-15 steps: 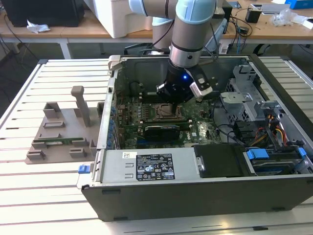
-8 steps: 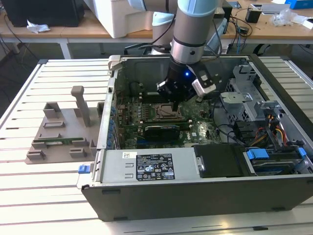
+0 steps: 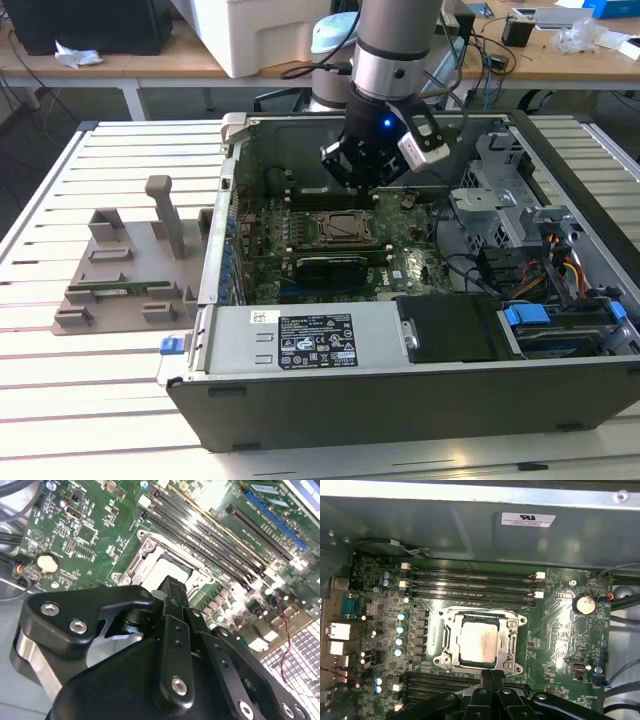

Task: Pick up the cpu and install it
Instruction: 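Install the first cpu locking lever, then install the second cpu locking lever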

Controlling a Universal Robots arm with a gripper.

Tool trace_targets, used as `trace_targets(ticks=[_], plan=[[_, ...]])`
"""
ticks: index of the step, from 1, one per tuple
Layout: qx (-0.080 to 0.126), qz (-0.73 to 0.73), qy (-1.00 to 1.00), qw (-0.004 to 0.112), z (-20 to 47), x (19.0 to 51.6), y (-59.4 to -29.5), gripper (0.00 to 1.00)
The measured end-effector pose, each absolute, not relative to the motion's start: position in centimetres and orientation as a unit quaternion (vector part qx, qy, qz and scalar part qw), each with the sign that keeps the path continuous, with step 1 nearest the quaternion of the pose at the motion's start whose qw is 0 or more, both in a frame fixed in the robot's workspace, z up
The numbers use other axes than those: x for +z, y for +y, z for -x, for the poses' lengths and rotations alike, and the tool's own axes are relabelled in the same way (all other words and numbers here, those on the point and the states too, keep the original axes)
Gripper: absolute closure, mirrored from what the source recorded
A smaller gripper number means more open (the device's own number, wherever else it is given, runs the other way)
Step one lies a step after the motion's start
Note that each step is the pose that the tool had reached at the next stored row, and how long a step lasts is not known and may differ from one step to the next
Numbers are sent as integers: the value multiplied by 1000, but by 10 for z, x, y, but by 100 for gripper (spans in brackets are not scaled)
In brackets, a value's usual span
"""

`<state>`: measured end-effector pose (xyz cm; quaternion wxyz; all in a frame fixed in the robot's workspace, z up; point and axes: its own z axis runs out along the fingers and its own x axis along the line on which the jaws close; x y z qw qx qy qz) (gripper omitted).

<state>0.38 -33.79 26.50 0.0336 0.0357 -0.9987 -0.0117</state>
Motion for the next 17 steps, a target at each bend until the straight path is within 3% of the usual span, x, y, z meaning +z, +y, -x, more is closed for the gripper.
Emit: trace_targets(ticks=[13, 14, 17], plan=[[-12, -36, -999, 34, -4, 264, -348, 89], [-17, -36, -999, 33, -4, 263, -355, 89], [-70, -38, -996, 32, -3, 263, -363, 89]])
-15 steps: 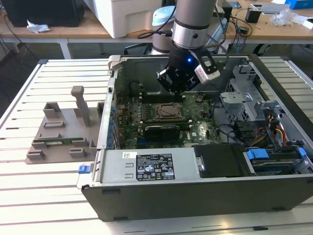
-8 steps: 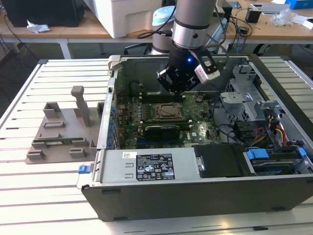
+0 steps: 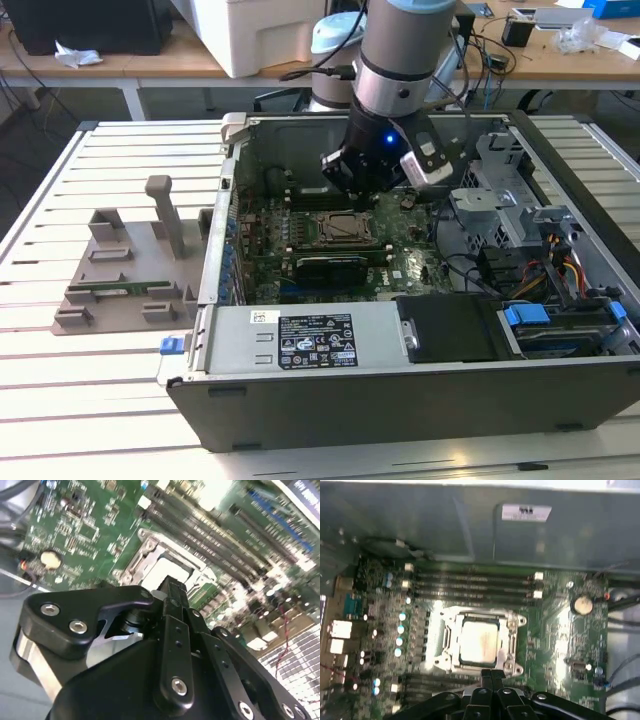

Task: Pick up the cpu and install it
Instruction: 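Install the second cpu locking lever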

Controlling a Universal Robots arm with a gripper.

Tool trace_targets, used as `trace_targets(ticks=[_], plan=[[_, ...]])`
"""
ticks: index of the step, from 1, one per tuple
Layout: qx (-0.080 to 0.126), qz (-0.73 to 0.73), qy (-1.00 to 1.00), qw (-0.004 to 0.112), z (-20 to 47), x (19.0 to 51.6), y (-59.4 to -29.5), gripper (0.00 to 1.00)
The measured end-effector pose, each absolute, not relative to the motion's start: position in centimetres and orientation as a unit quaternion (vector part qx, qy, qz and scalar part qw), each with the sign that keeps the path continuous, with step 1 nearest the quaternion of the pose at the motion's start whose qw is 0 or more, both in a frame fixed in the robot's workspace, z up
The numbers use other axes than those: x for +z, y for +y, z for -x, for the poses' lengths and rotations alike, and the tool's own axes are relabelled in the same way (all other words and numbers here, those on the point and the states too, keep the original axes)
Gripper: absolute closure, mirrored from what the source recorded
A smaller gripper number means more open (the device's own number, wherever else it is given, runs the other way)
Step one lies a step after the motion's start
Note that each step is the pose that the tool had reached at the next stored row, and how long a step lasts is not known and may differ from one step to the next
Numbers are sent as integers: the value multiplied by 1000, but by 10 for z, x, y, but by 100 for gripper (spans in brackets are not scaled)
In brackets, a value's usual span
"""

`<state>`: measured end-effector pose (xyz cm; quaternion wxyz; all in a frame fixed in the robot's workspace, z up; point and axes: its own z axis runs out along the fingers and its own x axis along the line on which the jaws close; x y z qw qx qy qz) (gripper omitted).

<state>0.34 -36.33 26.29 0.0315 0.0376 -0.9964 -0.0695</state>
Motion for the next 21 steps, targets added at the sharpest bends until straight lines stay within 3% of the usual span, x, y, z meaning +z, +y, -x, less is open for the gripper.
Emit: trace_targets(ticks=[5, 21], plan=[[-80, -38, -996, 31, 8, 244, -389, 89], [-85, -49, -995, 32, 55, 206, -387, 89]])
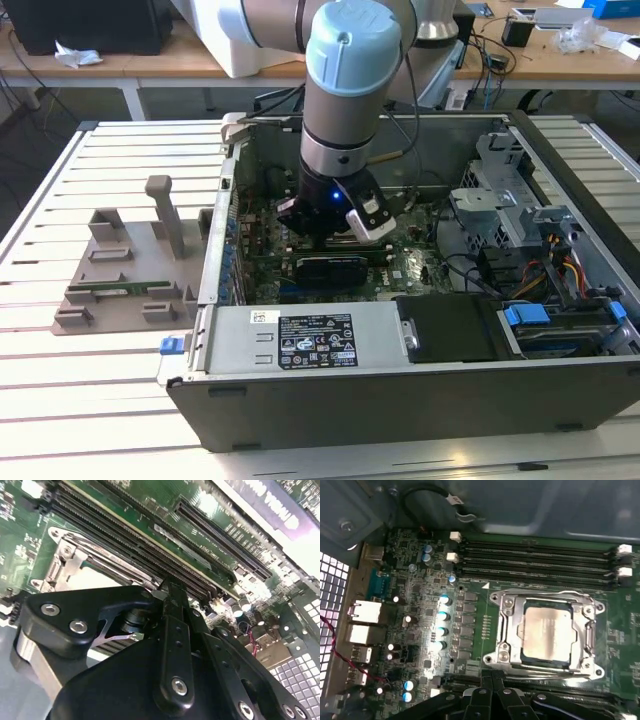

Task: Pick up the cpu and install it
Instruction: 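Install the second cpu locking lever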

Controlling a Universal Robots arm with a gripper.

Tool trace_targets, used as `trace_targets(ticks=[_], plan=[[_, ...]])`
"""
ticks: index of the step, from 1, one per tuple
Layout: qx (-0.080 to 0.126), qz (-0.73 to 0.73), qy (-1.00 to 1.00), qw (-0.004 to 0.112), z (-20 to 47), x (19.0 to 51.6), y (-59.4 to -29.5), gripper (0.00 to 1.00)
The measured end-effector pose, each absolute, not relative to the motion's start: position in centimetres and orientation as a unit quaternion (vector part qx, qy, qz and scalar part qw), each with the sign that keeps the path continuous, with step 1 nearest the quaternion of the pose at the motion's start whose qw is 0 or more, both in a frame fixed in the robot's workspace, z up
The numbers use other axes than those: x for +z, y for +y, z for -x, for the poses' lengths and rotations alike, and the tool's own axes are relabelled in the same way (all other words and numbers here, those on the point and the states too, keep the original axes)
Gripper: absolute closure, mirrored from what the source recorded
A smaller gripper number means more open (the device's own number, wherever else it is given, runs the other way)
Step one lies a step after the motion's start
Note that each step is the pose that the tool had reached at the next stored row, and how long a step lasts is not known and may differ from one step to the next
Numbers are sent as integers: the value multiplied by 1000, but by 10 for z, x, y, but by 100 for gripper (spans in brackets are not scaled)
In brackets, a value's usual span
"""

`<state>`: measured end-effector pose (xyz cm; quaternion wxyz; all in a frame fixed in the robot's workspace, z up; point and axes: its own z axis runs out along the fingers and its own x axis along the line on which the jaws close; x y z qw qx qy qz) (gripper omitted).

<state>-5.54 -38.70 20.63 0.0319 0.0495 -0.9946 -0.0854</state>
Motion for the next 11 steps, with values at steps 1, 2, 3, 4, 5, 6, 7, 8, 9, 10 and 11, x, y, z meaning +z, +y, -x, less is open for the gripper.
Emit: trace_targets(ticks=[1, 2, 3, 4, 5, 6, 7, 8, 9, 10, 11], plan=[[-87, -53, -994, 32, 56, 205, -386, 89], [-88, -56, -994, 32, 56, 204, -384, 89], [-89, -59, -994, 33, 56, 202, -382, 89], [-89, -62, -993, 33, 56, 201, -379, 89], [-90, -65, -993, 33, 56, 199, -376, 89], [-91, -67, -993, 33, 56, 199, -376, 89], [-91, -67, -993, 33, 56, 199, -376, 89], [-91, -67, -993, 33, 56, 199, -376, 89], [-91, -67, -993, 32, 56, 199, -376, 89], [-91, -68, -993, 32, 56, 201, -377, 89], [-91, -68, -993, 31, 56, 205, -377, 89]])
